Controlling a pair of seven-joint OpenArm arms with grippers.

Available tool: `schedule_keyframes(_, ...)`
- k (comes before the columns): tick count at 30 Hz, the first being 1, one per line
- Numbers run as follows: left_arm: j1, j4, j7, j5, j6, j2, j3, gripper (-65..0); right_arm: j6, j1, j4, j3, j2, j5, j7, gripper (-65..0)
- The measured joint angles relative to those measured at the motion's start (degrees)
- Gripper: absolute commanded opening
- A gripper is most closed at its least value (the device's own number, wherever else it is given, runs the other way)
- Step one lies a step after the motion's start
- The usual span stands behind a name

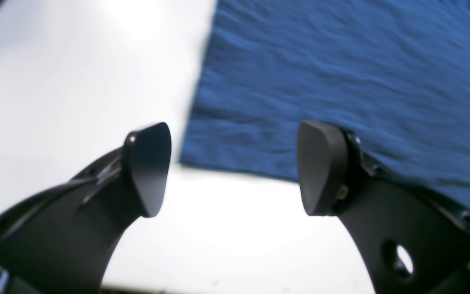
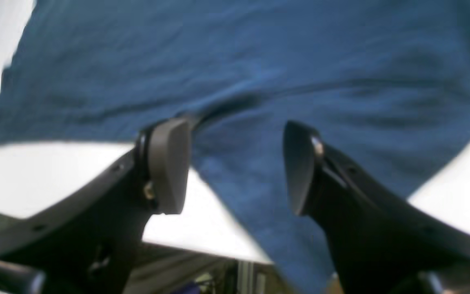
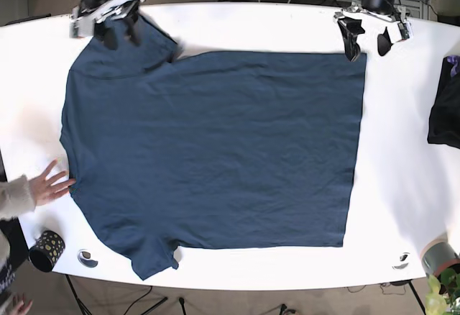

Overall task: Fold the T-shirt properly
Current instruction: 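Move both grippers to the blue shirt's shoulder corners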

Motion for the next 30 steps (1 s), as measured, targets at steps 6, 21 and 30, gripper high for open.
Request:
schedule_keyframes(6, -1.9, -0.2, 0.7, 0.0, -0.6, 0.2, 0.4, -20.3, 5.31, 6.7, -0.3, 10.9, -0.8, 10.8, -16.5, -29.8)
schedule_keyframes(21, -6.4, -0.5, 5.5, 0.2, -0.3, 0.0, 0.2, -20.3, 10.95, 22.9, -17.2, 33.0, -2.4, 17.8, -48.2, -30.0)
schedule_keyframes(30, -6.8, -0.5, 6.9, 0.2, -0.3, 0.1, 0.2, -20.3, 10.97, 22.9, -21.0, 32.6, -4.9, 17.8, -49.2, -30.0)
